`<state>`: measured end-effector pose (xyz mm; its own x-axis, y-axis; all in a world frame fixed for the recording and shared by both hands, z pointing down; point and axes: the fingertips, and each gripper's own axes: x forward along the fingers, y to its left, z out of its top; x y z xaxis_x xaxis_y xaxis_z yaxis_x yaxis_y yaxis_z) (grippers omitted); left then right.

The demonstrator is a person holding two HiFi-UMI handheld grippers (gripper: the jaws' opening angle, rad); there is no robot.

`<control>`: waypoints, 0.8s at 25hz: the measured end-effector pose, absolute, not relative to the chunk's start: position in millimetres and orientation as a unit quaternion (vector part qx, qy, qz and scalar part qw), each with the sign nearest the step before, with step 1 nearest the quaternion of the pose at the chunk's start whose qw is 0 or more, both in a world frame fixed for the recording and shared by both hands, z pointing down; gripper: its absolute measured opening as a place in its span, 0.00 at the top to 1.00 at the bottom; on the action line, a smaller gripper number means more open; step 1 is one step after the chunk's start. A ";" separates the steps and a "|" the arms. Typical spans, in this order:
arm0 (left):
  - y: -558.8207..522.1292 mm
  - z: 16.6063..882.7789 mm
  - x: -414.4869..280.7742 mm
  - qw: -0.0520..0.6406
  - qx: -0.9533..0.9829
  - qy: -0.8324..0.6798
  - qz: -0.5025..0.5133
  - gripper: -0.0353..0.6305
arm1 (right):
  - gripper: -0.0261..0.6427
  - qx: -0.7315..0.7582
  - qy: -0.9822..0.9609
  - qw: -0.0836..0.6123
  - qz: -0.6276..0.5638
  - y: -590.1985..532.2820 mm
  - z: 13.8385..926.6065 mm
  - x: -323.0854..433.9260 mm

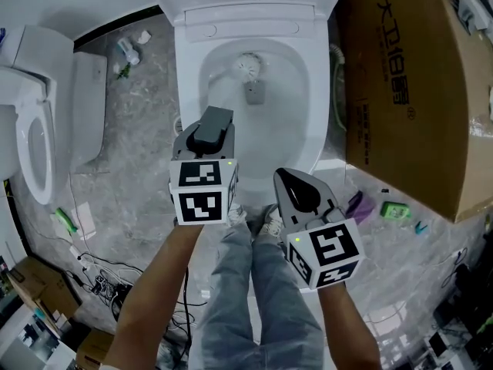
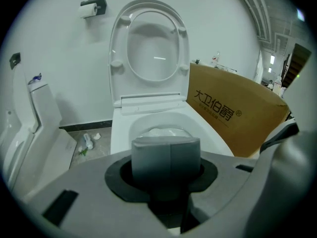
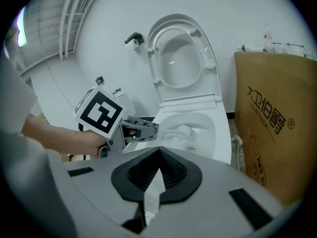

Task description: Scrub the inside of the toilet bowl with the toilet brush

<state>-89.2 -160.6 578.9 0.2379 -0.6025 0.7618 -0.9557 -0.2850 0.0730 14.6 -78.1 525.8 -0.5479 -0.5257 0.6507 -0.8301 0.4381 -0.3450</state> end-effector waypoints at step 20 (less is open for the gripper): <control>-84.1 562.9 -124.2 0.321 0.671 -0.552 0.378 0.71 | 0.97 0.397 -0.829 0.236 0.316 -70.5 516.6 3.8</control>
<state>-124.2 -84.1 562.9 0.1047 -0.4985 0.8605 -0.9827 -0.1845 0.0126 3.8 -70.5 516.6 -0.5736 -0.5088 0.6419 -0.8072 0.4846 -0.3372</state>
